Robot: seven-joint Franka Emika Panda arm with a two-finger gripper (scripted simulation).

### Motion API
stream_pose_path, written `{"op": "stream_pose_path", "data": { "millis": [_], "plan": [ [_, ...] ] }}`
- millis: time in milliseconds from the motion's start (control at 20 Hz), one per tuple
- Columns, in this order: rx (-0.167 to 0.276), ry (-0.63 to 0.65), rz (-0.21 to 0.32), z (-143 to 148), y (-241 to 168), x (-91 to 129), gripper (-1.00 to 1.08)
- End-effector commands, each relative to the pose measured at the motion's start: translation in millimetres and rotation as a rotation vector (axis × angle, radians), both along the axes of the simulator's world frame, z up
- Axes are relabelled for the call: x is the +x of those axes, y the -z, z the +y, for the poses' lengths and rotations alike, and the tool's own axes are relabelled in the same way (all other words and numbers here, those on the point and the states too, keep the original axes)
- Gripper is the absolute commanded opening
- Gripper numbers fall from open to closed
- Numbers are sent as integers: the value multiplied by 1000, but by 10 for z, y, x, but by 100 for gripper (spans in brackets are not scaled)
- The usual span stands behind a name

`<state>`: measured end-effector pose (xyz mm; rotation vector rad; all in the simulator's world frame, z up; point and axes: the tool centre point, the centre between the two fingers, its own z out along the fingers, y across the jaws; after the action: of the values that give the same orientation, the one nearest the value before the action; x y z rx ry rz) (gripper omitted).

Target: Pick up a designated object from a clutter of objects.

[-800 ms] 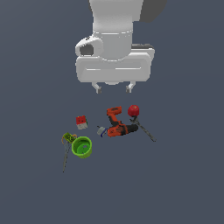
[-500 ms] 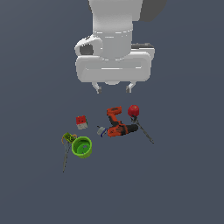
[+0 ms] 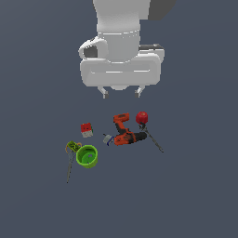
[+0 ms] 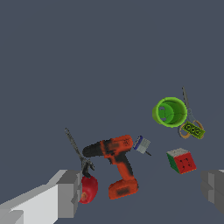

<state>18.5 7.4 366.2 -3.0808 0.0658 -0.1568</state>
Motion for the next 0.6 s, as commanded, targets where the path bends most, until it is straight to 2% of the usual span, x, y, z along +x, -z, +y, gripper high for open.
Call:
{"op": "stream_pose_path", "data": {
  "millis": [0, 250, 550],
  "plan": [
    [1, 4, 1, -4, 9, 1, 100],
    [6, 48, 6, -74, 119, 12, 100],
    [19, 162, 21, -256, 403, 26, 100]
  ]
}}
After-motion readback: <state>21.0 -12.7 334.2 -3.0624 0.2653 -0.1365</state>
